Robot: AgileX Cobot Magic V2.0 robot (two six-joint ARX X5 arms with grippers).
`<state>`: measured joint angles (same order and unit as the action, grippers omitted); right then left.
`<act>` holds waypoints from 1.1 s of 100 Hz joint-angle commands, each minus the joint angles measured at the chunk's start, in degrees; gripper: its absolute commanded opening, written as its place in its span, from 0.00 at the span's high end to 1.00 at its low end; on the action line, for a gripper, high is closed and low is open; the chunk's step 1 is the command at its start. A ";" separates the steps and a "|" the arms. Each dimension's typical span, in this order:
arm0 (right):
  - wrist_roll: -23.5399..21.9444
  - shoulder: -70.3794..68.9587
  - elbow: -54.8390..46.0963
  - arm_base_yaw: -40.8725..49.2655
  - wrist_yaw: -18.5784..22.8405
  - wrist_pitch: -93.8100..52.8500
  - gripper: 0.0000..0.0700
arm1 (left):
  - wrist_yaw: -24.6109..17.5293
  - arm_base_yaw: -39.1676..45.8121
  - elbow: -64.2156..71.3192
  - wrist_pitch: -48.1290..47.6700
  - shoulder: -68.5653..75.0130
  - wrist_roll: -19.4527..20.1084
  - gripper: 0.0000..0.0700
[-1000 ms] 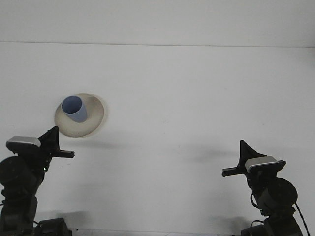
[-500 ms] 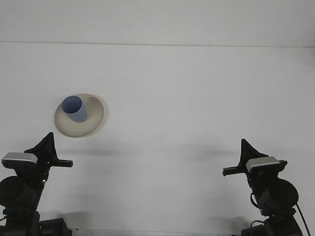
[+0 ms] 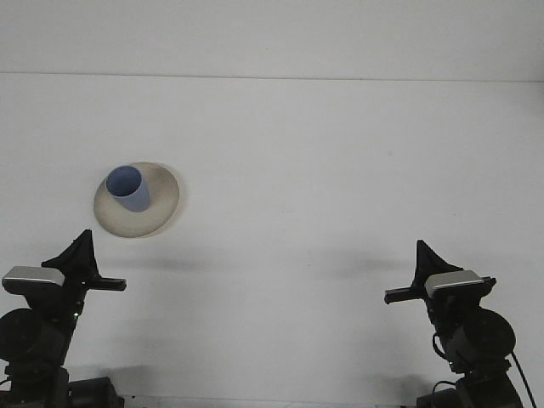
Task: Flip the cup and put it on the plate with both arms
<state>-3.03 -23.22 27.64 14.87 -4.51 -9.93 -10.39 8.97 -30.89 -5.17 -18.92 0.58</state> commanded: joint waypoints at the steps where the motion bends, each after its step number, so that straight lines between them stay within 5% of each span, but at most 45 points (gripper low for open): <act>1: -0.59 -0.07 0.28 0.11 -0.02 0.74 1.00 | 1.31 -1.46 0.66 0.90 0.46 -0.31 0.98; 18: -0.59 -0.07 0.28 0.11 -0.02 0.74 1.00 | 11.76 -9.29 10.08 5.44 4.74 0.17 0.98; 50: -0.59 -0.07 0.28 0.11 -0.02 0.74 1.00 | 11.72 -11.72 24.90 10.71 18.86 -0.17 0.98; 110: -0.59 -0.07 0.31 0.11 -0.02 0.94 1.00 | 11.52 -11.98 30.10 15.74 18.67 -2.16 0.98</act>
<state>-3.05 -23.22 27.64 14.87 -4.51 -9.74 1.15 -2.90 -1.93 9.93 -0.27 -1.04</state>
